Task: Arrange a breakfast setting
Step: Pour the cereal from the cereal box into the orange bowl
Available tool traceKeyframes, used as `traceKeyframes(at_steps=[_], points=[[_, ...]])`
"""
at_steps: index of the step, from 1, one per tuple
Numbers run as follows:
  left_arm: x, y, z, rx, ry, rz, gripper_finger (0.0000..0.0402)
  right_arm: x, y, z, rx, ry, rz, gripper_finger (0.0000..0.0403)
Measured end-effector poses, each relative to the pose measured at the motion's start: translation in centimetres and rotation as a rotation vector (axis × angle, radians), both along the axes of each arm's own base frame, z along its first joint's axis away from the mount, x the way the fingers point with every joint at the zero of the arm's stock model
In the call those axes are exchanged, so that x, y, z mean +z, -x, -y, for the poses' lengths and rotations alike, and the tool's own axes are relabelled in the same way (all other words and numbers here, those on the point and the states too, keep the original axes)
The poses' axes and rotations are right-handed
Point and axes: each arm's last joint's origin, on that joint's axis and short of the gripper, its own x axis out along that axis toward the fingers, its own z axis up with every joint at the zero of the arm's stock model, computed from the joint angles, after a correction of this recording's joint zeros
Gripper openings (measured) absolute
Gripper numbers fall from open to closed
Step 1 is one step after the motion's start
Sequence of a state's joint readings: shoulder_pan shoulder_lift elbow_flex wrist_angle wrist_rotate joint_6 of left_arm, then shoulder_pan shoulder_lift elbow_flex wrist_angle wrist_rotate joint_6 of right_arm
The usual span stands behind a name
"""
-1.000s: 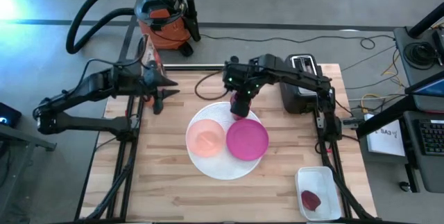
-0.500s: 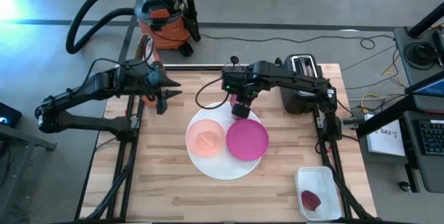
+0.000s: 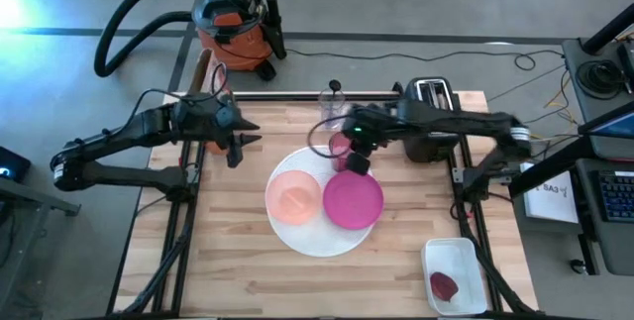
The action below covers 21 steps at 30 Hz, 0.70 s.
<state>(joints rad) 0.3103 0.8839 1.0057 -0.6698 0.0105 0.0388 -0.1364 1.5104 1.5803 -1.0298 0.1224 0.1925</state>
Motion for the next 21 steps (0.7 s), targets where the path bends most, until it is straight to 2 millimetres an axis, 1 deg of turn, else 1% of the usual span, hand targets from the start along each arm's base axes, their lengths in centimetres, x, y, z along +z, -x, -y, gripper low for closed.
traceKeyframes(at_steps=[2,9,13,16,21], points=[[0.0,-0.1,0.0,0.001,-0.003,0.020,0.0109,-0.7,1.3,-0.2,-0.015,-0.001,0.065,0.0043],[-0.4,-0.7,-0.2,0.006,-0.007,0.073,0.0109,-4.0,5.8,-0.8,-0.024,0.007,0.242,0.0043],[-0.6,-0.9,-0.2,0.008,-0.009,0.093,0.0109,-5.7,7.7,-1.3,0.043,-0.016,0.395,0.0043],[-1.0,-0.9,-0.3,0.012,-0.002,0.096,0.0109,-6.8,9.2,-1.8,0.097,0.012,0.503,0.0043],[-1.3,-1.0,-0.3,0.019,0.011,0.097,0.0109,-8.2,11.9,-2.1,0.106,0.048,0.647,0.0043]])
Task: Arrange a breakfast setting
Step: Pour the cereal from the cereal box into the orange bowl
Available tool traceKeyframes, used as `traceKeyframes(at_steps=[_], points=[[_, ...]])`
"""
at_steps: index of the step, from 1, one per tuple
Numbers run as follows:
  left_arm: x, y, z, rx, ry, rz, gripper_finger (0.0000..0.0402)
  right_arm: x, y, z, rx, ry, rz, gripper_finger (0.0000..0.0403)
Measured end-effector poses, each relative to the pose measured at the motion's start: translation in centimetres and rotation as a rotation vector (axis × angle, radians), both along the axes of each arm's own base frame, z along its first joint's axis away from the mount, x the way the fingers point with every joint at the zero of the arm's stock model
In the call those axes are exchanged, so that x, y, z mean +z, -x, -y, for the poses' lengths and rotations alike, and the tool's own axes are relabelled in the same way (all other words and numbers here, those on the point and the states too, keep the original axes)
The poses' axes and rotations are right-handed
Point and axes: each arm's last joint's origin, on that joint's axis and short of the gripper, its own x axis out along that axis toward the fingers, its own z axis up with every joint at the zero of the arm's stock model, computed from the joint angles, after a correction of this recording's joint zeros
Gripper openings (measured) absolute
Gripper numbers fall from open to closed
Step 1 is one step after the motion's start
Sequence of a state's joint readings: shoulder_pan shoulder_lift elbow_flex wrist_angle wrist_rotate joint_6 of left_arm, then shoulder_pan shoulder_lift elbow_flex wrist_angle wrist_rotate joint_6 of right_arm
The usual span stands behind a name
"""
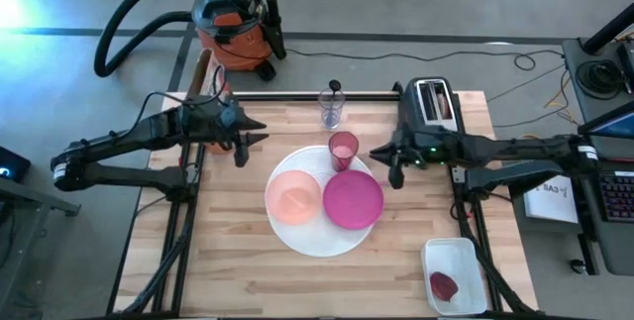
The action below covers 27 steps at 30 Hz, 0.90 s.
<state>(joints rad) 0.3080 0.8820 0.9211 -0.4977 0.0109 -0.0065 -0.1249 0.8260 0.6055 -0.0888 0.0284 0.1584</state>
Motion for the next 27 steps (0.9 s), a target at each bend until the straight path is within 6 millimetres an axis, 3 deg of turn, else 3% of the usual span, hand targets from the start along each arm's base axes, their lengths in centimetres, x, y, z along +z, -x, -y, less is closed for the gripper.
traceKeyframes(at_steps=[8,16,27], points=[[0.2,-0.1,0.0,0.000,-0.008,0.024,0.0109,-2.0,4.1,-0.3,-0.067,0.026,0.134,0.0043],[0.3,-0.1,0.0,0.002,-0.008,0.035,0.0109,-3.8,6.9,-0.5,-0.128,0.060,0.270,0.0043],[0.5,-0.2,-0.1,0.006,-0.006,0.053,0.0109,-7.2,8.3,-0.7,-0.131,0.077,0.512,0.0043]])
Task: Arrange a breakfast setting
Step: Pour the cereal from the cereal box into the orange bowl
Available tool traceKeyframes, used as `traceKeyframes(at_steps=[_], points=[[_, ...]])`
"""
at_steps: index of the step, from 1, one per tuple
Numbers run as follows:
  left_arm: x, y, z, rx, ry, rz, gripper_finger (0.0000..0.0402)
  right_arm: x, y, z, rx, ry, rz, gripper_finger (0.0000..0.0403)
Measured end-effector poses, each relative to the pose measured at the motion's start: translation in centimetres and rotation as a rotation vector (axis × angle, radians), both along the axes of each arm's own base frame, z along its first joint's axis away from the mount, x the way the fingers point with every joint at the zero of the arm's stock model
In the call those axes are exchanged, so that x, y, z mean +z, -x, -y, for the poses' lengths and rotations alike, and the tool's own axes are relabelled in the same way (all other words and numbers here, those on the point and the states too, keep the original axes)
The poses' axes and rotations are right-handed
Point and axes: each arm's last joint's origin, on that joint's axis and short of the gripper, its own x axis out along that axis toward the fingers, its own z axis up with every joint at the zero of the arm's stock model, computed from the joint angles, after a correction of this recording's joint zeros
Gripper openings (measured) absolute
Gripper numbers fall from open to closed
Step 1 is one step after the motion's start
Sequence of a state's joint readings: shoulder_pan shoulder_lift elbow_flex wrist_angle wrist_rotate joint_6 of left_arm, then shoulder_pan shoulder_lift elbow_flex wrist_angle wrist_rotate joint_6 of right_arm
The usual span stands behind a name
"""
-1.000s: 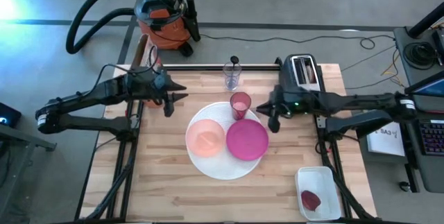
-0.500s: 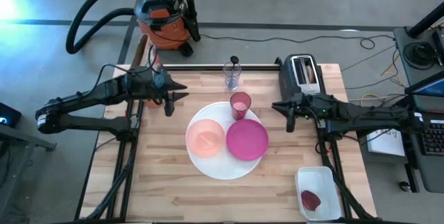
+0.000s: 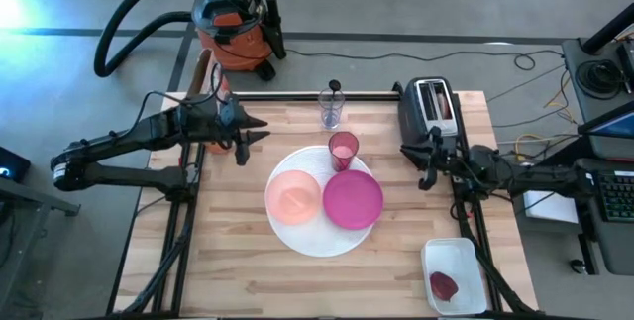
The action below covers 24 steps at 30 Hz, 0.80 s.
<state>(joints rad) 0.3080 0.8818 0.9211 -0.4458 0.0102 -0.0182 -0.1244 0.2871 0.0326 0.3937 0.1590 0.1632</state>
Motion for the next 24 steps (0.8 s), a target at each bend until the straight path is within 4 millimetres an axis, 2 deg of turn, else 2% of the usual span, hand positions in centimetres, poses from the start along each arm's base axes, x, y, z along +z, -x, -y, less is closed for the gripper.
traceKeyframes(at_steps=[9,18,24], points=[[0.0,0.0,0.0,0.012,0.022,0.007,0.0109,-0.3,0.0,0.0,-0.020,0.009,0.023,0.0043],[-0.3,0.1,0.0,0.051,0.119,-0.001,0.0109,-0.6,-0.1,0.0,-0.037,0.227,-0.070,0.0043],[-1.4,-0.3,0.1,0.091,0.224,-0.072,0.0109,-0.6,-0.1,0.0,-0.030,0.200,-0.072,0.0043]])
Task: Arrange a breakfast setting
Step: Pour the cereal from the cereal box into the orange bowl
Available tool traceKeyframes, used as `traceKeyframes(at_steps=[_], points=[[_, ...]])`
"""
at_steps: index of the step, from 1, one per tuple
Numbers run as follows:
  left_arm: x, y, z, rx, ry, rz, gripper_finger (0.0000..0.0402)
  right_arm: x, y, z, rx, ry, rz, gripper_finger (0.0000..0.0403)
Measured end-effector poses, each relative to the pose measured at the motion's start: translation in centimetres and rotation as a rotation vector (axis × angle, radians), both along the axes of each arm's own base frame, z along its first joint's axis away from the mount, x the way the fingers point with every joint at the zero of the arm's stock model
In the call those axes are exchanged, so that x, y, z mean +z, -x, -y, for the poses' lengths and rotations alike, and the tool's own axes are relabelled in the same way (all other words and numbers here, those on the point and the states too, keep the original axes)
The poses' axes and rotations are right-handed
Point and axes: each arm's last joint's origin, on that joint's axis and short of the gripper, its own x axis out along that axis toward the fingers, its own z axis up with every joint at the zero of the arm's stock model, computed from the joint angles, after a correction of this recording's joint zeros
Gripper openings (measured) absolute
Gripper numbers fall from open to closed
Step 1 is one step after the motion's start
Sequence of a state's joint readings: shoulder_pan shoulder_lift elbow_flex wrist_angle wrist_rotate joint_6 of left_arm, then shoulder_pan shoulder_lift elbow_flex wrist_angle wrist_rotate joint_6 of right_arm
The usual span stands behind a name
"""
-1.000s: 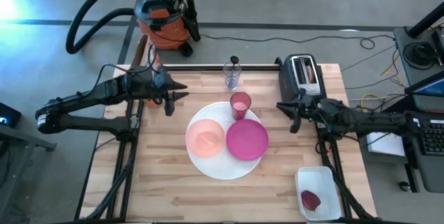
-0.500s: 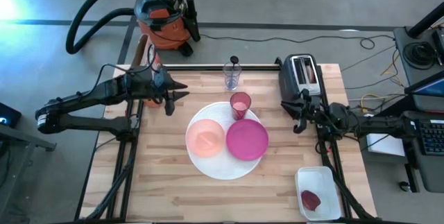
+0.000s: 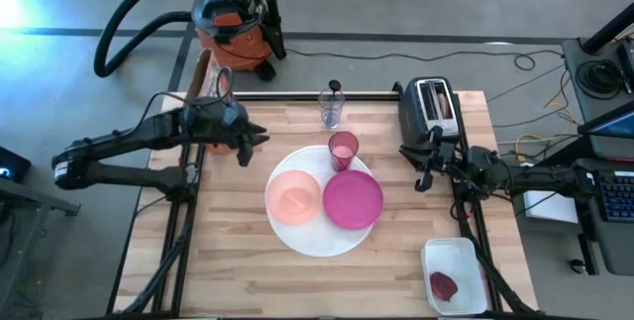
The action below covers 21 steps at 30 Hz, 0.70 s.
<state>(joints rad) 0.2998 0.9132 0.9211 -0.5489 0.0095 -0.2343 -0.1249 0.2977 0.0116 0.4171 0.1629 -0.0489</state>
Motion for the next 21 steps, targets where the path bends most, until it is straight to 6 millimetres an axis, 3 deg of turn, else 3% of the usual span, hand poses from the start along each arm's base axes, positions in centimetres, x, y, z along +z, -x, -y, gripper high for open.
traceKeyframes(at_steps=[11,16,21], points=[[-4.0,-2.2,-0.7,0.128,0.185,-0.266,0.0109,0.0,0.0,0.0,0.002,0.014,-0.003,0.0043],[-5.4,-2.1,-0.7,0.200,0.228,-0.398,0.0109,0.0,0.0,0.0,0.003,0.014,-0.003,0.0043],[-5.9,-0.4,-0.3,0.283,0.300,-0.576,0.0109,0.0,0.0,0.0,0.003,0.013,-0.003,0.0043]])
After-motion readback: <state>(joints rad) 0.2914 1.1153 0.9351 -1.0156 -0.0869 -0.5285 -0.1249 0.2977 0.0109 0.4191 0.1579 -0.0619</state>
